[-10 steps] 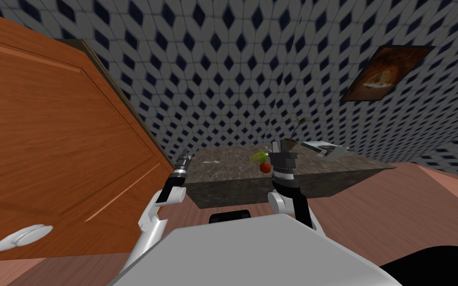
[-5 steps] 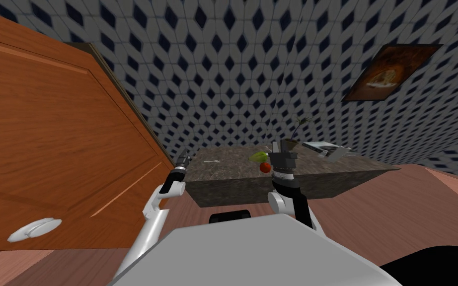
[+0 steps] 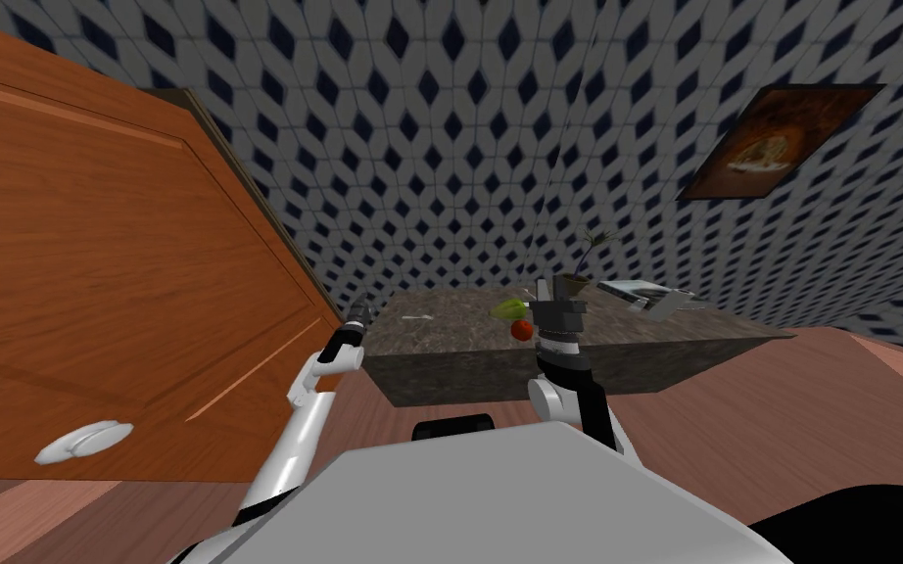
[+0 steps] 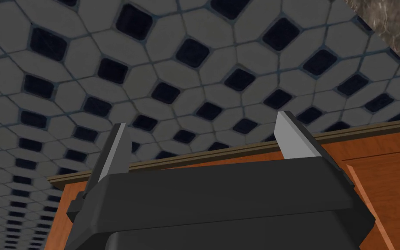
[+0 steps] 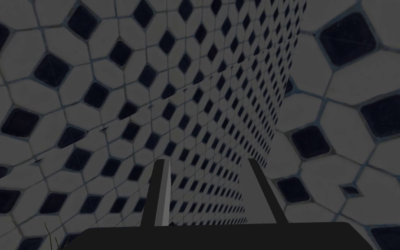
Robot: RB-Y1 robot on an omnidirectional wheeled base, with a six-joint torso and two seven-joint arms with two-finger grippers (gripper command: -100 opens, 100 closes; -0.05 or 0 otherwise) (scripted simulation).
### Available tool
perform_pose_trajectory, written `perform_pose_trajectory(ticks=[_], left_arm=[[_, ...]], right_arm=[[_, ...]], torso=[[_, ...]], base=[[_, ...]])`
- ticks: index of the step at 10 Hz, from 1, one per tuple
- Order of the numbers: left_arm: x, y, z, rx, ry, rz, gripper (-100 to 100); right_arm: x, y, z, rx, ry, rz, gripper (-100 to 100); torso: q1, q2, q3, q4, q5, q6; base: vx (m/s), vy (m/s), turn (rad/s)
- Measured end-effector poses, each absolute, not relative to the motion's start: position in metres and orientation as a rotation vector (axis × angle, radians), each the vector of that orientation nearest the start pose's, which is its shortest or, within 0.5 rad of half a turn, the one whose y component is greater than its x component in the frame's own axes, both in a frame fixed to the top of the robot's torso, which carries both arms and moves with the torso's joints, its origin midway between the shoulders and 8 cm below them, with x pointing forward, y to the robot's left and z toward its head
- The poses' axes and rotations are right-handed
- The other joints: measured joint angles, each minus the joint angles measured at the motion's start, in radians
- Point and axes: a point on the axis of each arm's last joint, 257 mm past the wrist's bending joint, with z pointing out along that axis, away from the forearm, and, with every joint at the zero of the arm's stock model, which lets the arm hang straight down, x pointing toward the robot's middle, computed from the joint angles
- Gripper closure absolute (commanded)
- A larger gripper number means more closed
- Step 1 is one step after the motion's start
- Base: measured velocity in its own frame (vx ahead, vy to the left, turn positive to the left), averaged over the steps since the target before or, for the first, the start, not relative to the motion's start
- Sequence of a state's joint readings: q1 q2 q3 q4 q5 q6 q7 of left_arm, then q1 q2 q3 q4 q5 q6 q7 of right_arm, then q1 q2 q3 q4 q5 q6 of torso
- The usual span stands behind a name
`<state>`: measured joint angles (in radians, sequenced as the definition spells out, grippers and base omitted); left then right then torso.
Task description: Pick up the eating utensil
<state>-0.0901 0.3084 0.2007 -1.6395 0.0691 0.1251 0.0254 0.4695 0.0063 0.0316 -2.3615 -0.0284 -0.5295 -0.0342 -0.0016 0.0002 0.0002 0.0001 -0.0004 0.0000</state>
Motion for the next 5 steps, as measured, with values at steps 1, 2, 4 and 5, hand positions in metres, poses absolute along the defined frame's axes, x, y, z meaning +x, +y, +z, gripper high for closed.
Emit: perform_pose_trajectory(ticks=[1, 2, 4, 5], left_arm=[[0.568, 0.4, -0.136, -1.12, 1.126, -0.955, -100], [0.575, 0.411, -0.139, -1.147, 1.132, -0.938, -100], [0.587, 0.424, -0.147, -1.209, 1.147, -0.908, -100], [0.591, 0.43, -0.155, -1.24, 1.16, -0.891, -100]], right_arm=[[0.322, -0.266, 0.074, 0.582, 0.483, 1.425, 0], [0.322, -0.266, 0.074, 0.582, 0.483, 1.425, 0], [0.322, -0.266, 0.074, 0.582, 0.483, 1.425, 0], [0.322, -0.266, 0.074, 0.582, 0.483, 1.425, 0]], torso=[[0.0, 0.0, 0.0, 0.0, 0.0, 0.0], [0.0, 0.0, 0.0, 0.0, 0.0, 0.0], [0.0, 0.0, 0.0, 0.0, 0.0, 0.0], [0.0, 0.0, 0.0, 0.0, 0.0, 0.0]], base=[[-0.009, -0.026, 0.018], [-0.005, -0.02, 0.014], [-0.003, -0.023, 0.011], [0.002, -0.03, 0.013]])
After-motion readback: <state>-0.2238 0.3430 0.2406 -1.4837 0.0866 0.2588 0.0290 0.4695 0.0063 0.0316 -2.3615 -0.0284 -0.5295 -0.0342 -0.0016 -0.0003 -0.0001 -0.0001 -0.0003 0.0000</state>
